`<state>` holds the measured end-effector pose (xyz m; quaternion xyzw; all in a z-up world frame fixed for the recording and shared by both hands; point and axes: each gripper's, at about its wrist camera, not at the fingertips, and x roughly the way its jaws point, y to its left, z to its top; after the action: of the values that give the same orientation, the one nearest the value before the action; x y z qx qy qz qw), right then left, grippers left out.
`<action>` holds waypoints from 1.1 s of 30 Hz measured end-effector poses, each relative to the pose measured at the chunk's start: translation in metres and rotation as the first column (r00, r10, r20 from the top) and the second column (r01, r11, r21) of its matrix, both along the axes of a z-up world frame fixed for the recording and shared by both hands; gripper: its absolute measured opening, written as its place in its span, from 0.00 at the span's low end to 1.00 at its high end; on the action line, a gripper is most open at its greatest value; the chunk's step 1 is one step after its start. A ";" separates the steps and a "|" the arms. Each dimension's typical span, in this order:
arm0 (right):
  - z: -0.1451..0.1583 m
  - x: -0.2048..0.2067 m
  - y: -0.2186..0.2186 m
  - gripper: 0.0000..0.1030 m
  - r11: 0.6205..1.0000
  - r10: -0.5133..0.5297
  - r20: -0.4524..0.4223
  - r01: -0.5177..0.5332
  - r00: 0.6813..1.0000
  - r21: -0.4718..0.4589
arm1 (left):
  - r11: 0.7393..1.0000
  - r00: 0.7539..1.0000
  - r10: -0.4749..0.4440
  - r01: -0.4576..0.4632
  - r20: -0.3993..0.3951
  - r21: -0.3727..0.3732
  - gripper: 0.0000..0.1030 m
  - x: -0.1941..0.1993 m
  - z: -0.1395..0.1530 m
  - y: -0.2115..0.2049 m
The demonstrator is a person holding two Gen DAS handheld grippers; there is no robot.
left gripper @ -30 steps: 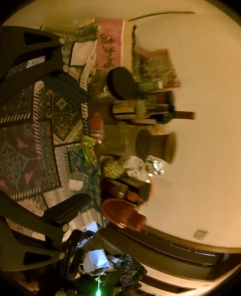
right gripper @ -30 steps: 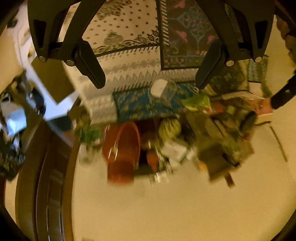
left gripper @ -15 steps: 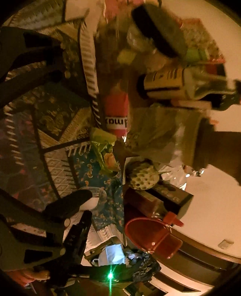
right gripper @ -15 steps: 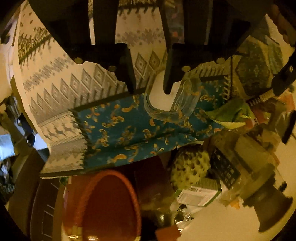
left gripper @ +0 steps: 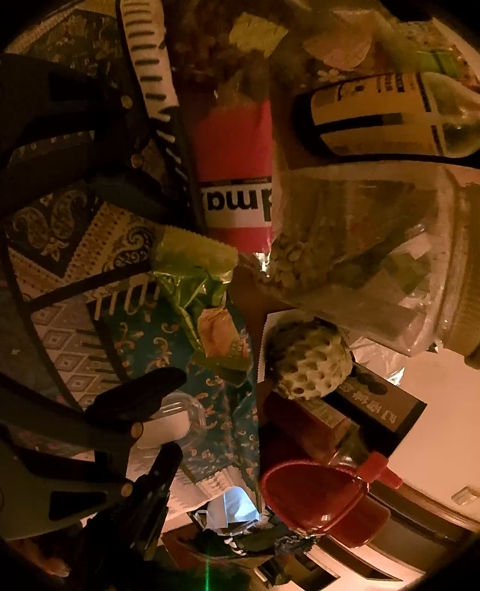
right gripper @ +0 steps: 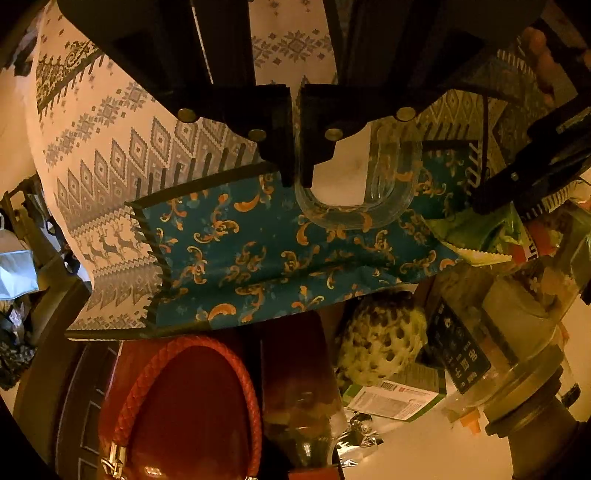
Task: Collect trash
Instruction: 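Grasp the green snack wrapper with the left gripper while the right grasps the clear plastic container, then lift the green wrapper and clear container up from the table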
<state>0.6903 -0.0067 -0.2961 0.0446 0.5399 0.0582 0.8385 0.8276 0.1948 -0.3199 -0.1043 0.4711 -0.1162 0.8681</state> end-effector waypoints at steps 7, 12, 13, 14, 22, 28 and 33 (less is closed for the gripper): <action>0.017 0.001 -0.012 0.02 1.000 -0.005 0.024 0.005 1.000 0.019 | 0.999 0.999 -0.024 0.023 -0.038 -0.029 0.25 0.004 -0.007 -0.009; 0.033 -0.010 -0.025 0.02 1.000 -0.002 0.039 0.001 0.999 0.011 | 0.999 0.999 -0.044 0.044 0.008 0.008 0.10 -0.004 0.009 -0.026; 0.033 -0.011 -0.025 0.02 1.000 -0.002 0.038 0.001 0.999 0.014 | 0.998 0.999 -0.051 0.050 0.018 0.023 0.09 -0.007 0.013 -0.029; 0.035 -0.014 -0.028 0.02 1.000 -0.002 0.039 0.002 0.999 0.017 | 0.998 0.998 -0.057 0.056 0.026 0.035 0.08 -0.011 0.018 -0.033; 0.065 -0.042 -0.049 0.02 1.000 0.006 0.074 -0.008 0.997 0.026 | 0.993 0.996 -0.062 0.054 0.071 0.103 0.00 -0.050 0.060 -0.047; 0.099 -0.070 -0.070 0.02 0.998 0.030 0.131 -0.037 0.991 0.046 | 0.994 0.991 -0.010 -0.006 0.137 0.112 0.00 -0.098 0.104 -0.056; 0.134 -0.100 -0.094 0.02 0.994 0.069 0.205 -0.084 0.976 0.066 | 0.989 0.977 0.071 -0.095 0.201 0.112 0.00 -0.152 0.140 -0.067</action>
<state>0.5899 -0.1002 -0.1623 0.0489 0.4508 0.1149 0.8839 0.6760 0.1275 -0.1796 -0.0591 0.3844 -0.0608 0.9193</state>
